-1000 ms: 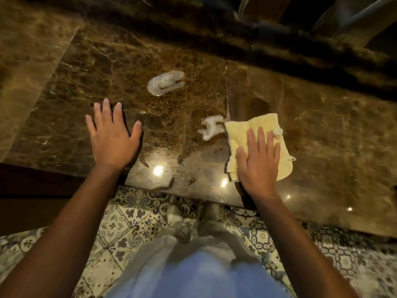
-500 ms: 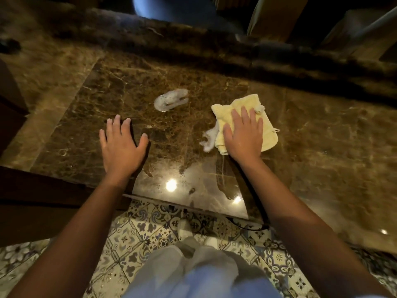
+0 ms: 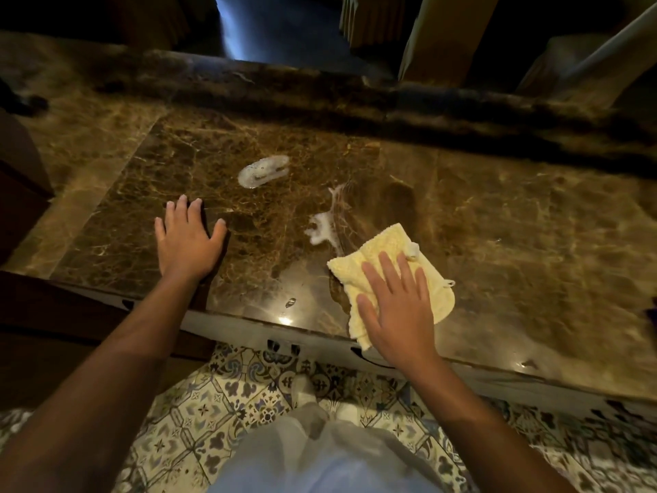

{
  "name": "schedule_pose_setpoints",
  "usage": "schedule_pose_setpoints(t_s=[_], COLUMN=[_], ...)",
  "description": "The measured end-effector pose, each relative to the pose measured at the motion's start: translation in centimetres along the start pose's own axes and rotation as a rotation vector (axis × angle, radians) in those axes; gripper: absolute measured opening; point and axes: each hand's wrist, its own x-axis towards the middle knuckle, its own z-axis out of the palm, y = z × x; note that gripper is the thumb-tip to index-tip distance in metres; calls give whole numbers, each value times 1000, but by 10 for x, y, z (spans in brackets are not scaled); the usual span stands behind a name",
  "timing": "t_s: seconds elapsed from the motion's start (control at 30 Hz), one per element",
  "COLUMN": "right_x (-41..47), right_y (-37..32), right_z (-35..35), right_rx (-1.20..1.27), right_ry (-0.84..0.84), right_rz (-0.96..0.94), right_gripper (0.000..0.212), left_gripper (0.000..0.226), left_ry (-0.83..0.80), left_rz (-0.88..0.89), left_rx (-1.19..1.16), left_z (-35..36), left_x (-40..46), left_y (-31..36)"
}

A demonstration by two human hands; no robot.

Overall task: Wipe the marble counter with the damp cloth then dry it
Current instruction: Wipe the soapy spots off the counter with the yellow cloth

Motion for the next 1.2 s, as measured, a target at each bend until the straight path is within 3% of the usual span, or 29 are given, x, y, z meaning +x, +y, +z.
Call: schedule_pose_setpoints(t_s=[0.27,0.57,0.8,0.97,1.07,1.2], right_x=[29,147,221,182,124,48], right_y=[-25,-61,-71,-77,-93,-117], right_z=[4,20,14,17,26,37], right_rx=[-74,-113,-112,-51,-52,-65], right_ry=[-18,-30,-23,54,64,87], right_rz=[69,235,287,243,223,228], right_gripper=[67,73,63,55,54,58], left_gripper=[68,66,68,74,65,57], left_ry=[31,50,3,-90,-72,-109], left_rz=[1,20,50,173,304,259], left_rx=[6,-30,-76,-17,-26,-54], left_z=[6,0,-8,-15,-26,-33], left_x=[3,3,2,3,30,70], left_y=[-3,-1,-3,-12,-37,-67])
